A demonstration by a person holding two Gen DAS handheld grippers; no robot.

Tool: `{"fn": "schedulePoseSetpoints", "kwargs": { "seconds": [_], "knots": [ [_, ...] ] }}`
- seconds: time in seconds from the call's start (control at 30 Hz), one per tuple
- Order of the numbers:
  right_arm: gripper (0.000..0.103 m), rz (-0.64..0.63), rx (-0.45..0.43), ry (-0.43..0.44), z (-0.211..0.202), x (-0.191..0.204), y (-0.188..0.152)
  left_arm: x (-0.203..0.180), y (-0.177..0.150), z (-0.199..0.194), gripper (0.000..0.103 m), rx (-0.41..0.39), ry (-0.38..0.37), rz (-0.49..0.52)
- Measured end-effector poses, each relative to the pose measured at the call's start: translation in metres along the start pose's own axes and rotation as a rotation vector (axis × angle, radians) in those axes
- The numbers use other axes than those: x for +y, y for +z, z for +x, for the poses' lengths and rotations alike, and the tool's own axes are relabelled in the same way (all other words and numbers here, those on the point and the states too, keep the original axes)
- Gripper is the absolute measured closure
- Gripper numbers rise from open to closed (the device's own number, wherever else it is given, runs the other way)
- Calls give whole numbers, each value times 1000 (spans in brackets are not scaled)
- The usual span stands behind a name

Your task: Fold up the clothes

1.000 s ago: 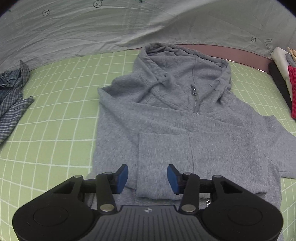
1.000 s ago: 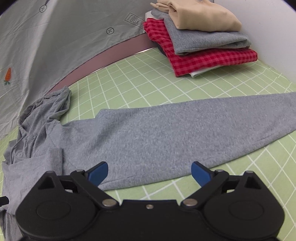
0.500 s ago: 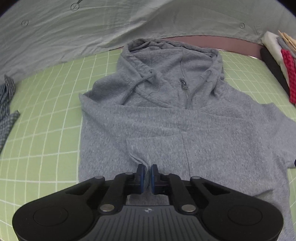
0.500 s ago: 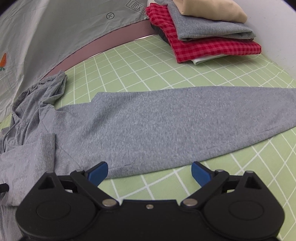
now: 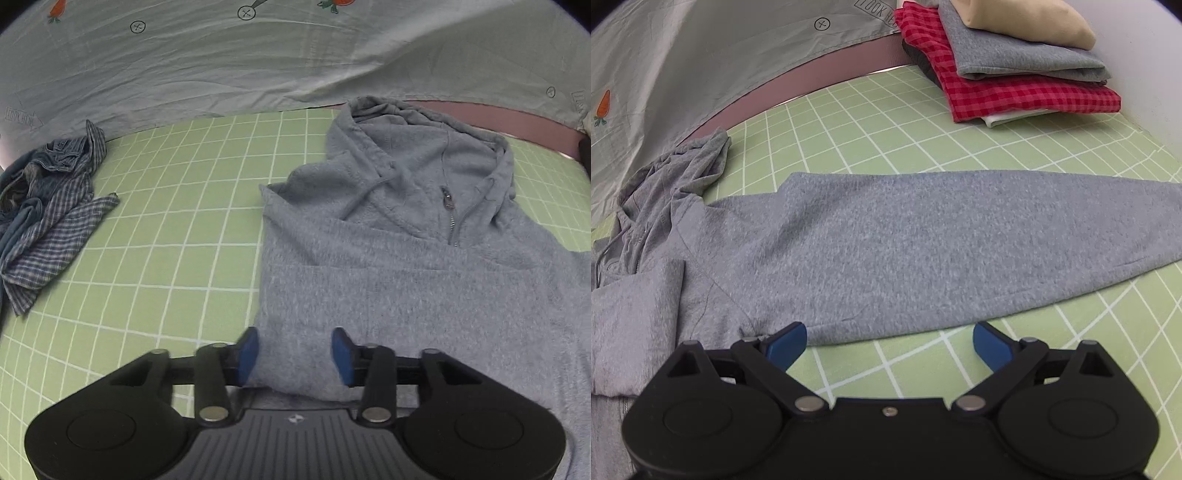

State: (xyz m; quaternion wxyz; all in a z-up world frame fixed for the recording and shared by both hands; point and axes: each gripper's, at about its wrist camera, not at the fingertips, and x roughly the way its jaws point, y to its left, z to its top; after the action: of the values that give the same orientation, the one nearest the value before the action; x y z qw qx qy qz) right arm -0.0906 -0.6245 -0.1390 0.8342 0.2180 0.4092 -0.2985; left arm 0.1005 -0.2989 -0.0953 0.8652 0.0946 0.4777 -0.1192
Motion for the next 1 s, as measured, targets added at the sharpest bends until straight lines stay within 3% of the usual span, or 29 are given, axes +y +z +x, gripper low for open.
{"fn": "schedulePoseSetpoints", "kwargs": {
  "seconds": [0.07,0.3,0.53,0.77,1.0],
  "knots": [
    [5,-7,-7,-1,-1,-1,1,-7,-4,-5,21,-25,-15,13],
    [5,-95,-62,-30,7,-29,18,-25,-9,9,20,43,23,74],
    [3,-71,-101,-141,22,-115,39,-38,-16,26,17,109,84,148],
    [1,25,-135,-290,37,-207,63,-46,-13,31,4,126,151,171],
    [0,18,-159,-373,50,-262,86,-45,-10,34,0,147,170,148]
  ]
}}
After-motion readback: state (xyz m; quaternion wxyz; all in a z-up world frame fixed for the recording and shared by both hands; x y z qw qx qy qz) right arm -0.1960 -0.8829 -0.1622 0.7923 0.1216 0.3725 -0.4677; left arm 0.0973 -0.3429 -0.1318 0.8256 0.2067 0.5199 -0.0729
